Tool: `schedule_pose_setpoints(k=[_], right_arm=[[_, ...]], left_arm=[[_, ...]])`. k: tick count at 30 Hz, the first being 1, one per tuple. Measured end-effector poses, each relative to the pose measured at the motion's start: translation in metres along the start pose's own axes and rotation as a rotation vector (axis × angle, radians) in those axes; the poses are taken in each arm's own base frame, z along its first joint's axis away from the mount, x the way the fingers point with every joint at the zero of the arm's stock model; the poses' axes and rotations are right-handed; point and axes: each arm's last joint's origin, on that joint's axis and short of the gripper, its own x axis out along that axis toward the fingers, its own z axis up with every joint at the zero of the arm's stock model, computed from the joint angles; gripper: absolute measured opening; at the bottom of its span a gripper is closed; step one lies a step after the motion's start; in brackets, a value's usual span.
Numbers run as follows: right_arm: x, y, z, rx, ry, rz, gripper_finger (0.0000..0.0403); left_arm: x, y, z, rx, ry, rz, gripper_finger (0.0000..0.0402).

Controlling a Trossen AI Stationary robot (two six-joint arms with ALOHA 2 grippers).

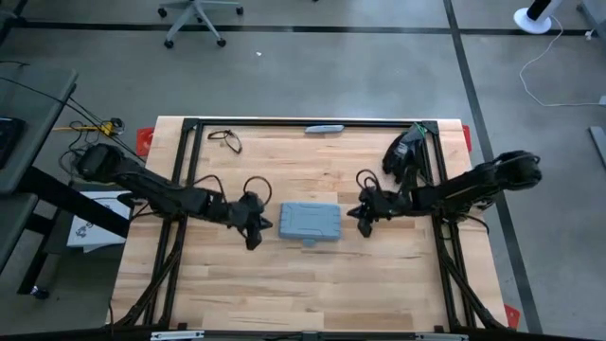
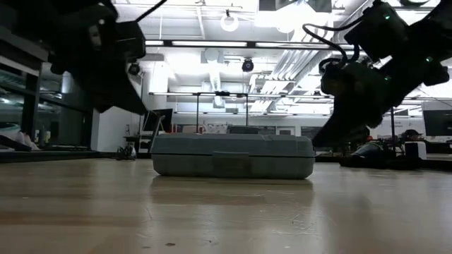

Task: Prefit tool cases
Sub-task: Open the gray tool case

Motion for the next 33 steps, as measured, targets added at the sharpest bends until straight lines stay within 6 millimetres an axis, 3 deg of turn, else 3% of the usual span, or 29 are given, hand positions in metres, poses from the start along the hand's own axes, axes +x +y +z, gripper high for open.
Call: schedule_pose_setpoints(k=[6, 15, 27, 33], right_arm=[[0.011, 0.010, -0.008, -0.049, 0.006, 0.086, 0.0000], [0.013, 0.036, 0.020, -0.196, -0.195, 0.152, 0.0000], [0.068, 0.051, 0.034, -0.295, -0.019, 0.062, 0.0000], [0.073, 0.046, 0.040, -0.307, -0.017, 0.035, 0.0000]], left_arm=[[-0.003, -0.017, -0.011, -0.004, -0.039, -0.001, 0.0000], [-0.007, -0.026, -0.014, 0.008, -0.106, 0.012, 0.0000], [-0.007, -0.025, -0.013, 0.025, -0.133, 0.037, 0.0000], [-0.007, -0.025, -0.013, 0.029, -0.139, 0.044, 0.0000]])
